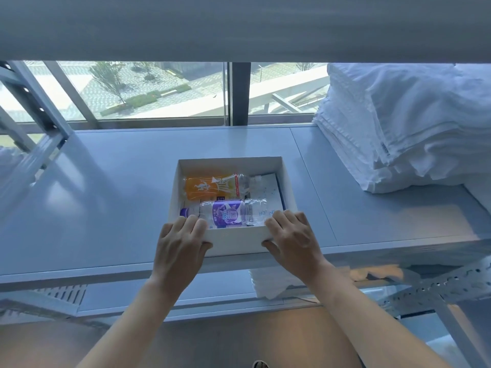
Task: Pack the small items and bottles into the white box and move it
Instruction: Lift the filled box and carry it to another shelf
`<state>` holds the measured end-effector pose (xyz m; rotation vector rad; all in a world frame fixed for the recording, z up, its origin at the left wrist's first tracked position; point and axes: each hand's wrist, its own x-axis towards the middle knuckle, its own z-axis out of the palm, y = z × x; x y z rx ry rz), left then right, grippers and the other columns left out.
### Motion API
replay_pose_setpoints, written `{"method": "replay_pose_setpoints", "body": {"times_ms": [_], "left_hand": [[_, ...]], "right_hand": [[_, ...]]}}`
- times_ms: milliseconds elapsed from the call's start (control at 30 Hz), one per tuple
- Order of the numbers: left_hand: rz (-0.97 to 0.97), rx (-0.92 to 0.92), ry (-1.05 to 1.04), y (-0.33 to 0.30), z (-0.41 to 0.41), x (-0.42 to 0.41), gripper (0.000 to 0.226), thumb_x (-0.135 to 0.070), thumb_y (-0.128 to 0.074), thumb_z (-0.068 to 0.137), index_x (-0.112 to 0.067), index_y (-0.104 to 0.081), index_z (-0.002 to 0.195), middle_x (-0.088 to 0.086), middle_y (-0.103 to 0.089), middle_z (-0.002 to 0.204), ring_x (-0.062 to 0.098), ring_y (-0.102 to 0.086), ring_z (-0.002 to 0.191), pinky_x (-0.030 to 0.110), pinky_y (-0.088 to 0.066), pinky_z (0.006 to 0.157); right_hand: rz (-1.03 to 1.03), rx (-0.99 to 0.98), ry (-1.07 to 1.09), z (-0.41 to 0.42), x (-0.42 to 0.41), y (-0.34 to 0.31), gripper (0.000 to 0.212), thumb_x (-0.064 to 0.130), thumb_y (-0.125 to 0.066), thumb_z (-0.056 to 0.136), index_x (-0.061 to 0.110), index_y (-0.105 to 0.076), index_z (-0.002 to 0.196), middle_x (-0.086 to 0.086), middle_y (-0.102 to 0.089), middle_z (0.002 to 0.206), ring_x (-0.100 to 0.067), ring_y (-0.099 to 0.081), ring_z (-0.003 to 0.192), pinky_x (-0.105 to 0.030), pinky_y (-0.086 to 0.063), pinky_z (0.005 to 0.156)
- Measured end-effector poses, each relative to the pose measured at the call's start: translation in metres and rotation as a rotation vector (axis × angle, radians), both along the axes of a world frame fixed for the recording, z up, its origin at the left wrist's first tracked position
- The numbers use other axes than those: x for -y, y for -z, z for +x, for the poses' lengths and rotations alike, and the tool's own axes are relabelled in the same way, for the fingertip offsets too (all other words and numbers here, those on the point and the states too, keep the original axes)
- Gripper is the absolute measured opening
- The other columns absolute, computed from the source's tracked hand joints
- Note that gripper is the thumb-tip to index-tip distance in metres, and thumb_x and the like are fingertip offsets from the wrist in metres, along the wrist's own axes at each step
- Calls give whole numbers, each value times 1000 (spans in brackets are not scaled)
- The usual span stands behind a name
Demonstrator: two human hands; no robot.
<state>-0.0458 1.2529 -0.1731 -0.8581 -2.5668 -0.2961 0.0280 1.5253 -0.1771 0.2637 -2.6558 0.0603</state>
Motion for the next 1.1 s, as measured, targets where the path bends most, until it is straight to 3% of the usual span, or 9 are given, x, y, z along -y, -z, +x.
{"method": "replay_pose_setpoints", "body": {"times_ms": [300, 700, 1100], "left_hand": [[46, -53, 28, 10, 6, 1, 56, -34, -92, 67, -19, -52, 103, 2, -57, 103, 27, -53, 90, 36, -37, 79], [15, -63, 26, 5, 3, -3, 58, -29, -95, 64, -18, -50, 98, 4, -61, 96, 29, -57, 85, 40, -41, 73], [49, -35, -31, -4, 14, 10, 60, -29, -97, 59, -18, -51, 95, 3, -63, 96, 28, -56, 88, 40, -43, 74]], "right_hand": [[27, -88, 56, 7, 10, 14, 45, 24, -81, 78, 15, -55, 113, -5, -53, 104, -29, -49, 91, -41, -38, 78], [46, -103, 31, 2, 9, 11, 46, 31, -89, 70, 14, -58, 99, -4, -54, 99, -25, -48, 89, -38, -33, 75], [-14, -105, -82, -3, 13, 5, 56, 29, -91, 65, 17, -52, 103, -2, -52, 101, -24, -50, 89, -38, -36, 75]]}}
